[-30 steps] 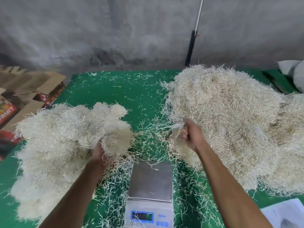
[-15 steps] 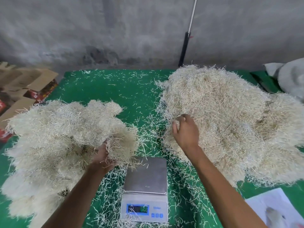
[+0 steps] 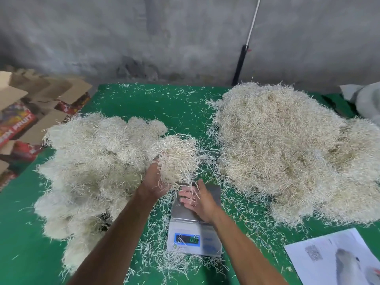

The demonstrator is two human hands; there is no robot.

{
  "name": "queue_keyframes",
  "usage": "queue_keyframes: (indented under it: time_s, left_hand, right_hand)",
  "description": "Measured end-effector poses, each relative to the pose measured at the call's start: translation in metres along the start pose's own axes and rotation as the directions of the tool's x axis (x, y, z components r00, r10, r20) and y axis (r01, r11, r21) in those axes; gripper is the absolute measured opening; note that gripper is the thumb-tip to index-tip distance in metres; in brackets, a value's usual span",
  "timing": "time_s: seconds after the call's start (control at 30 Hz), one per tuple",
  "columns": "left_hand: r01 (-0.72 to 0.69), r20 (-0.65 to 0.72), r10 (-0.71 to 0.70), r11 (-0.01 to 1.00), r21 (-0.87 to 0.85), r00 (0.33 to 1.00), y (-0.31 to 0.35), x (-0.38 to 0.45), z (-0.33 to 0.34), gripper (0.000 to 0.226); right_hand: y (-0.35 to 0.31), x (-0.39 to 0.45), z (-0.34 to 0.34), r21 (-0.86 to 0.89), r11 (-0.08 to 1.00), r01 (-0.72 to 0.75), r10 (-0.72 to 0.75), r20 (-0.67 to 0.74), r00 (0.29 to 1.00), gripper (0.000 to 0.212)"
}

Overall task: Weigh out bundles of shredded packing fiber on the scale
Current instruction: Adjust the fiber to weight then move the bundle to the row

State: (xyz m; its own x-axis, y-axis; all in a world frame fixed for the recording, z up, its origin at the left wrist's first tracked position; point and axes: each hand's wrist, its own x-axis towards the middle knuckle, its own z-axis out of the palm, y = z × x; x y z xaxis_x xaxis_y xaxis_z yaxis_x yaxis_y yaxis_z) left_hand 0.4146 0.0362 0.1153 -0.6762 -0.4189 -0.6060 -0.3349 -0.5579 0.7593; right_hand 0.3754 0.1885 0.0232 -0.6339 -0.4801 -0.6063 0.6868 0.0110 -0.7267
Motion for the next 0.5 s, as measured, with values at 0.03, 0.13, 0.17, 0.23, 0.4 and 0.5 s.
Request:
queue_keyframes:
  time_s: [0.03,0.13,0.17,0.23,0.4,0.5]
  left_hand:
    - [0.016,0.023,-0.018,0.996,0.083,1.000,-0.006,0.011,-0.006,0.051]
    - [-0.026,0.078,0.006,0.965,0.261,0.997,-0.022,0.020,-0.016,0.048]
    - [-0.076,0.090,0.042,0.904,0.420,0.995,-0.032,0.027,-0.021,0.055]
    - [-0.091,0.034,0.089,0.785,0.613,0.995,-0.046,0.022,-0.020,0.086]
    - [-0.168,0.114,0.125,0.804,0.570,0.986,-0.059,0.025,-0.026,0.085]
    - [-0.218,0.126,0.179,0.843,0.492,0.976,-0.069,0.026,-0.038,0.060]
  right_hand:
    - [-0.001,-0.003,0.002,0.162,0.986,-0.047,0.042,0.034,0.999,0.078]
    - [-0.019,-0.015,0.008,0.460,0.883,-0.096,0.069,0.075,0.995,0.093]
    - [-0.027,-0.019,0.009,0.354,0.934,-0.046,0.033,0.042,0.999,0.095]
    - [-0.040,-0.026,0.012,-0.093,0.994,0.051,-0.055,-0.038,0.998,0.101]
    - [-0.047,-0.015,0.004,-0.518,0.817,0.252,-0.346,-0.091,0.934,0.106]
    - [-0.051,-0.009,-0.007,-0.755,0.604,0.254,-0.560,-0.176,0.810,0.100]
